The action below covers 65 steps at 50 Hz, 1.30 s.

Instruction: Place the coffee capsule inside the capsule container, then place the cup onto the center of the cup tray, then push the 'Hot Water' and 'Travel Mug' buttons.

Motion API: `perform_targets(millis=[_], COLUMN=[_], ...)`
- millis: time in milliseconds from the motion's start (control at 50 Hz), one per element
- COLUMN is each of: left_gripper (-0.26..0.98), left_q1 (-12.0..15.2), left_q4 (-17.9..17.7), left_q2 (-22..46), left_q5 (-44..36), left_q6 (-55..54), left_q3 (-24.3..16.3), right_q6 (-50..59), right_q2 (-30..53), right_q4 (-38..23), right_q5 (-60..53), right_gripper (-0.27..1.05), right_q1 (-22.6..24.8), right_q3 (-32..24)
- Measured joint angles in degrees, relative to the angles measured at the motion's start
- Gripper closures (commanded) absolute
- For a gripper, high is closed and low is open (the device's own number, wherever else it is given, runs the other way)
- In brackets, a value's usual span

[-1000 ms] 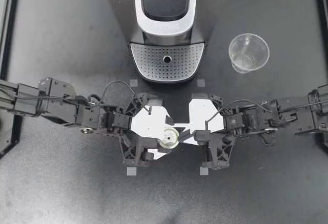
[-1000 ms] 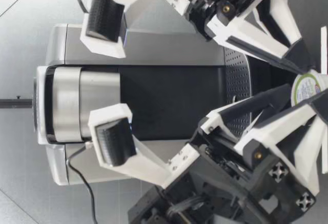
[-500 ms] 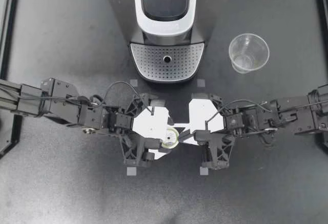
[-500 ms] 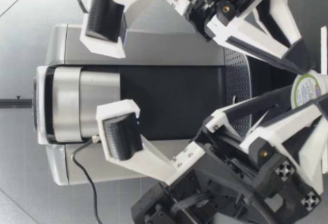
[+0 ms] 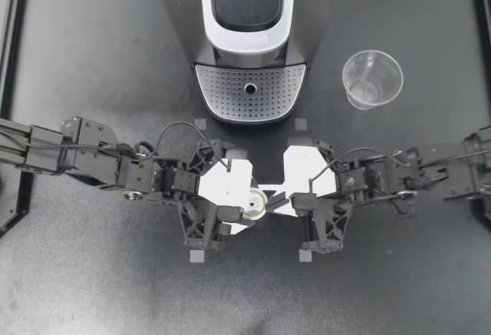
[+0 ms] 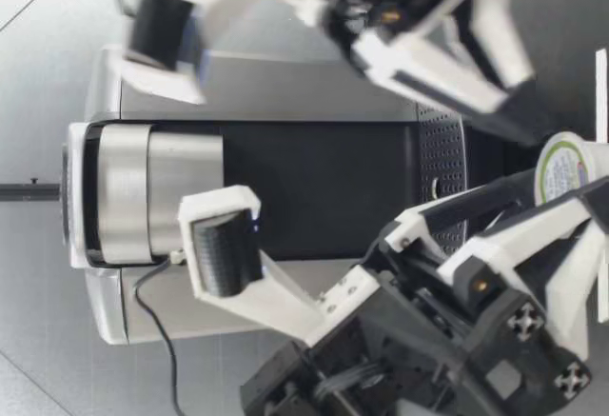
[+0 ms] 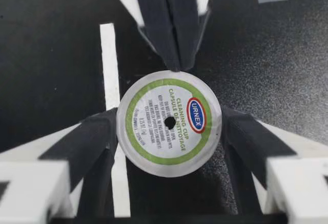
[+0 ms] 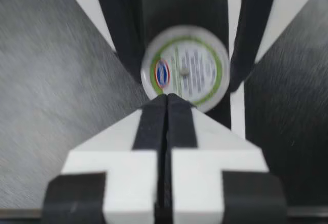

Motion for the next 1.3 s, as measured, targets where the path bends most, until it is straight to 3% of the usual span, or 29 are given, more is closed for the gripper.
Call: perform_targets(millis=[180,500,640,800,1300], left_gripper=[0.21,0.21,0.21,0.21,0.21], left_q1=[-0.1,0.0,0.0,0.0,0.0], left_q4=[-0.5,-1.8,-2.7,-2.9,-2.9], left_q2=[-4.4,-14.2,-16.4,-17.3,-17.4], left_q5=[-0.1,-5.9,-10.5,-13.5,-13.9], left_q6=[-0.4,-0.6,-0.6,-0.6,-0.5], left_q3=[2.5,8.7,11.0,11.9,11.9], right_q6=[0.3,0.4,0.4,0.2,-0.3], right_q2=[-8.0,-19.2,-19.4,-17.8,-15.1], right_q4=[0.1,2.0,3.3,3.9,3.9], right_q5=[-1.4,-22.8,-32.3,-35.4,-36.0], right_gripper=[0.69,0.7,0.7,0.7,0.7], right_q1=[-1.3,-12.7,-16.3,-18.4,-18.7], right_q3=[1.5,9.0,10.7,10.3,6.5])
